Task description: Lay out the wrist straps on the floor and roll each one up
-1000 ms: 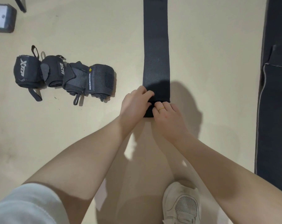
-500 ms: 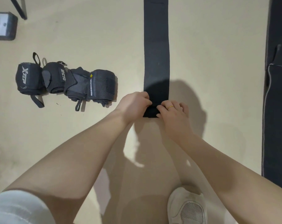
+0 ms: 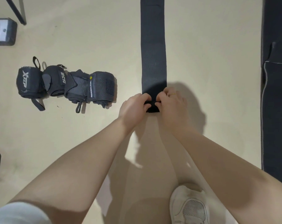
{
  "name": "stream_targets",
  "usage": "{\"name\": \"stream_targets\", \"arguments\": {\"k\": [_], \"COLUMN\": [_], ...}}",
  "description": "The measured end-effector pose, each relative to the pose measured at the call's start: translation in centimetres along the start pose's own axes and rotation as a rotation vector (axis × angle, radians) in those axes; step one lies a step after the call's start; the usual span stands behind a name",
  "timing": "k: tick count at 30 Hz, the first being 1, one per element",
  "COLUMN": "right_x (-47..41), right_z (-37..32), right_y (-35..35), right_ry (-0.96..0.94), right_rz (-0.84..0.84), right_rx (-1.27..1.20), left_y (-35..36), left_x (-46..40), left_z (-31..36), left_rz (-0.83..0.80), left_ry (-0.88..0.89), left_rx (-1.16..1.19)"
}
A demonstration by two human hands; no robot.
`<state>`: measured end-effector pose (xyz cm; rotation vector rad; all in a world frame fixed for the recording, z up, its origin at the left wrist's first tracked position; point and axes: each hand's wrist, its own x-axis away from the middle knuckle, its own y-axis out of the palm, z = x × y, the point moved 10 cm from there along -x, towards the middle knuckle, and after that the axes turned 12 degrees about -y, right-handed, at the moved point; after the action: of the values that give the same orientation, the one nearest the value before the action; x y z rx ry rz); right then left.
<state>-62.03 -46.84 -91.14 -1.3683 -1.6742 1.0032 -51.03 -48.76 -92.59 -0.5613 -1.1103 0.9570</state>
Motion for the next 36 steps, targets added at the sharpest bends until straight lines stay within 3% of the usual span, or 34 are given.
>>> {"name": "stream_targets", "arguments": {"k": [3,6,8,12,15,17,21,26,30,33,36], "right_x": [-0.2,0.2,-0.2,-1.1,-1.6,-1.4,1.9,5.6,5.5,5.3,5.7], "right_z": [-1.7,-1.5,-1.0,-0.3,0.0,-0.2,-0.6,0.9,-0.1,-2.7,-3.4], "right_y": [-0.5,1.1,1.2,1.6,1.0,1.6,3.7,4.0,1.8,0.2,1.1], "right_ry": [-0.202,-0.338,-0.316,-0.213,-0.197,-0.193,-0.123,0.12,0.019,-0.192,-0.328], "right_rz": [0.059,-0.07,-0.117,-0.212,-0.185,-0.26,-0.432,-0.298,-0.152,-0.005,-0.065], "right_rx": [0.162,0.344,0.398,0.173,0.066,0.042,-0.054,-0.445,-0.118,0.167,0.282], "left_y": [0.0,0.0,-0.2,-1.6,-1.0,-0.3,1.4,4.5,3.5,2.7,2.7], "left_x": [-1.1,-2.2,-2.5,-1.1,0.6,1.3,3.0,5.1,4.8,3.8,3.2], "left_z": [-0.4,-0.8,-0.6,0.3,0.1,-0.5,-0.5,-1.0,-0.5,-1.2,-2.2], "left_rz": [-0.055,-0.128,-0.106,0.109,0.137,0.138,0.046,-0.131,-0.161,-0.19,-0.21], "left_ry": [-0.062,-0.151,-0.139,-0.005,0.067,0.078,0.195,0.245,0.167,0.048,-0.085], "left_rx": [0.035,0.086,0.097,0.13,0.083,-0.038,-0.144,-0.27,-0.193,-0.04,0.076]}}
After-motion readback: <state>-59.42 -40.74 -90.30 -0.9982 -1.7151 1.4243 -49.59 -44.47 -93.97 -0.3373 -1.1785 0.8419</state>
